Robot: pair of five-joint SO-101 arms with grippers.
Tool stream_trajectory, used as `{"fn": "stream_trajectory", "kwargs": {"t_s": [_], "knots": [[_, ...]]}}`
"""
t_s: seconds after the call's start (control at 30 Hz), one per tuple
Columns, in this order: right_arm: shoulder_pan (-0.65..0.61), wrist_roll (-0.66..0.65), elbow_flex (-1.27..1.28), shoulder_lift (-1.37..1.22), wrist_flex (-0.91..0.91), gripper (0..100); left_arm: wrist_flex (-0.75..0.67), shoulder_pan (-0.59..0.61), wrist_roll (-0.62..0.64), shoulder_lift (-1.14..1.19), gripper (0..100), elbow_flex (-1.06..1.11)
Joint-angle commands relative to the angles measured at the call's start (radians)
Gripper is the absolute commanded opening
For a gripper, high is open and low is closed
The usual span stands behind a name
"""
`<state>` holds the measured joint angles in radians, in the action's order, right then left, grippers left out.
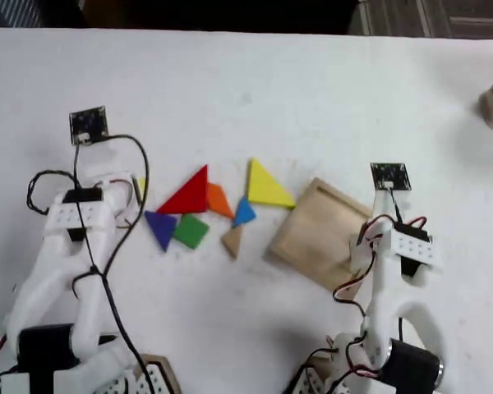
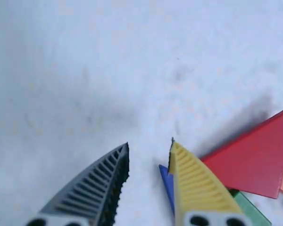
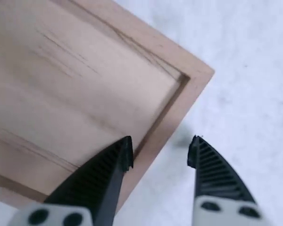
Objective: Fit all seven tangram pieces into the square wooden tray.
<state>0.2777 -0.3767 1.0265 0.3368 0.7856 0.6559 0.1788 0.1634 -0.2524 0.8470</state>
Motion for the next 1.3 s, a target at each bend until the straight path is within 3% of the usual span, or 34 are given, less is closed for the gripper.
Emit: {"fn": "stream_trajectory", "kwargs": {"t_s": [0.0,0.2,0.47,0.63,0.8,0.93,1.1,1.27], "knots": [[0.001,-0.020,-0.048,-0.004,0.015,18.7,0.009,0.010,0.012,0.002,17,-0.060],[-0.022,-0.020,-0.048,-0.004,0.001,6.0,0.029,0.008,0.012,-0.001,17,-0.058],[-0.024,-0.026,-0.046,-0.002,0.002,4.8,0.032,0.010,0.008,0.001,17,-0.058],[-0.005,-0.226,-0.087,0.007,-0.024,4.8,0.029,0.010,0.006,0.004,17,-0.058],[0.064,-0.310,-0.196,-0.004,-0.027,4.8,0.025,0.010,0.005,0.004,17,-0.058],[0.067,-0.292,-0.206,-0.004,-0.027,4.8,0.025,0.010,0.005,0.004,17,-0.060],[0.082,-0.152,-0.233,-0.005,-0.044,4.8,0.025,0.010,0.005,0.004,17,-0.060],[0.094,-0.132,-0.279,-0.005,-0.048,5.0,0.025,0.010,0.005,0.005,17,-0.058]]}}
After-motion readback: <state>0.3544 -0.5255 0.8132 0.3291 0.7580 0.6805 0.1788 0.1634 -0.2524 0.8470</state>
